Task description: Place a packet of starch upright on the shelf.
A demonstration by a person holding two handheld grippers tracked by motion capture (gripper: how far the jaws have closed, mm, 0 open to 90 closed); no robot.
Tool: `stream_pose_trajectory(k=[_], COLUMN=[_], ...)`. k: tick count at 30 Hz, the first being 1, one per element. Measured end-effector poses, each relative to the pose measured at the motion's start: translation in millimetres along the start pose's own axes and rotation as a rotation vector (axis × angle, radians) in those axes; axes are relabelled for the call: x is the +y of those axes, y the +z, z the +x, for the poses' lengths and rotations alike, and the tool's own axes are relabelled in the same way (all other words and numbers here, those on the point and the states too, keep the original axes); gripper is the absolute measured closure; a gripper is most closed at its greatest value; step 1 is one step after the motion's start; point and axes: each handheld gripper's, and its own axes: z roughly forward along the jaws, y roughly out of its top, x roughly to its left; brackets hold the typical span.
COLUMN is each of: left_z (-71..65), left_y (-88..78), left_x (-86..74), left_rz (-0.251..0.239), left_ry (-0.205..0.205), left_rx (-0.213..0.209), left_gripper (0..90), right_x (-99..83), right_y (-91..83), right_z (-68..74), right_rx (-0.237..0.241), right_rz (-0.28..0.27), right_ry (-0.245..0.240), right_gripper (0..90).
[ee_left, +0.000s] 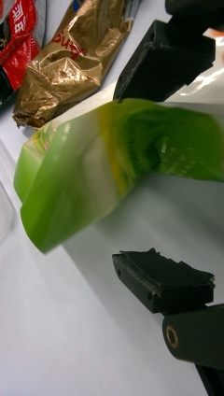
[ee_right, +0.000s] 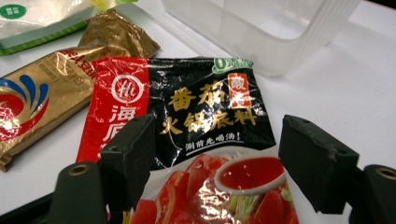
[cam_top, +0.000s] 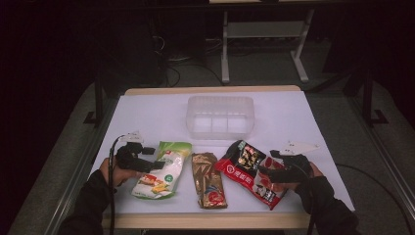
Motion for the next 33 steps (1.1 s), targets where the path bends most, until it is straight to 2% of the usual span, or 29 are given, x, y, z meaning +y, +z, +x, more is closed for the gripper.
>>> stream_pose_trajectory(k=[2, 3, 5, 7, 8, 9, 14, 16, 17, 18, 19, 20, 21, 22, 24, 27, 28, 29, 30, 31, 32, 33], left_z=[0.0, 1.2, 2.7, 6.2, 6.2, 7.2, 0.8, 2.8, 2.8, 4.6, 6.2, 8.0, 9.3, 9.3, 6.3, 6.1, 6.1, 2.9, 2.9, -1.8, -1.8, -4.6], left_y=[3.0, 8.7, 11.4, 19.0, 19.0, 22.3, 32.9, 33.5, 33.5, 33.9, 34.8, 35.6, 35.1, 35.1, 33.1, 29.7, 29.7, 24.1, 24.1, 18.9, 18.9, 15.6], left_x=[1.8, 4.9, 6.2, 8.8, 8.8, 9.7, 12.3, 10.7, 10.7, 9.8, 8.5, 7.4, 7.0, 7.0, 9.2, 9.7, 9.7, 10.3, 10.3, 10.1, 10.1, 10.0], left_rz=[0.012, 0.024, 0.031, 0.038, 0.038, 0.049, 0.098, 0.105, 0.105, 0.104, 0.102, 0.103, 0.109, 0.109, 0.119, 0.113, 0.113, 0.105, 0.105, 0.093, 0.093, 0.081], left_ry=[0.004, -0.004, -0.008, -0.029, -0.029, -0.034, -0.001, -0.016, -0.016, -0.018, -0.040, -0.061, -0.086, -0.086, -0.075, -0.073, -0.073, -0.033, -0.033, -0.011, -0.011, 0.000], left_rx=[-0.006, -0.029, -0.039, -0.074, -0.074, -0.095, -0.165, -0.199, -0.199, -0.216, -0.238, -0.268, -0.300, -0.300, -0.312, -0.317, -0.317, -0.294, -0.294, -0.262, -0.262, -0.244], left_gripper=[18.5, 18.2, 17.4, 16.2, 16.2, 16.2, 16.6, 17.2, 17.6, 19.6, 19.6, 28.7, 32.5, 38.2, 42.6, 53.9, 59.9, 62.0, 63.4, 64.7, 66.1, 66.1], right_x=[-1.0, -2.9, -3.5, -6.8, -7.3, -7.3, -11.1, -11.7, -11.7, -12.3, -12.3, -12.7, -13.0, -13.2, -13.4, -13.9, -14.2, -14.6, -14.9, -15.2, -15.5, -15.5], right_y=[-0.1, -1.0, -1.3, -2.2, -2.4, -2.4, -4.7, -5.2, -5.2, -5.3, -5.3, -4.9, -4.9, -4.8, -4.8, -4.6, -4.7, -4.8, -4.9, -5.1, -5.4, -5.4], right_z=[-0.2, -1.0, -1.2, -1.6, -1.7, -1.7, -3.0, -2.7, -2.7, -2.2, -2.2, -1.6, -1.3, -1.1, -0.9, -1.4, -1.6, -2.0, -2.3, -2.4, -2.6, -2.6], right_rx=[0.000, 0.005, 0.008, 0.015, 0.018, 0.018, 0.032, 0.037, 0.037, 0.047, 0.047, 0.052, 0.054, 0.054, 0.058, 0.063, 0.062, 0.064, 0.066, 0.065, 0.062, 0.062], right_rz=[0.000, -0.003, -0.005, -0.005, -0.004, -0.004, -0.009, -0.007, -0.007, -0.008, -0.008, -0.006, -0.005, -0.005, -0.006, -0.006, -0.006, -0.008, -0.010, -0.011, -0.010, -0.010], right_ry=[-0.001, 0.004, 0.007, 0.013, 0.015, 0.015, 0.030, 0.034, 0.034, 0.034, 0.034, 0.025, 0.026, 0.028, 0.025, 0.029, 0.029, 0.028, 0.027, 0.027, 0.029, 0.029], right_gripper=[26.5, 26.5, 26.5, 26.6, 26.6, 26.6, 27.0, 27.2, 27.2, 27.8, 27.8, 28.0, 28.1, 28.2, 28.4, 28.8, 28.8, 28.9, 29.0, 29.0, 29.0, 29.0])
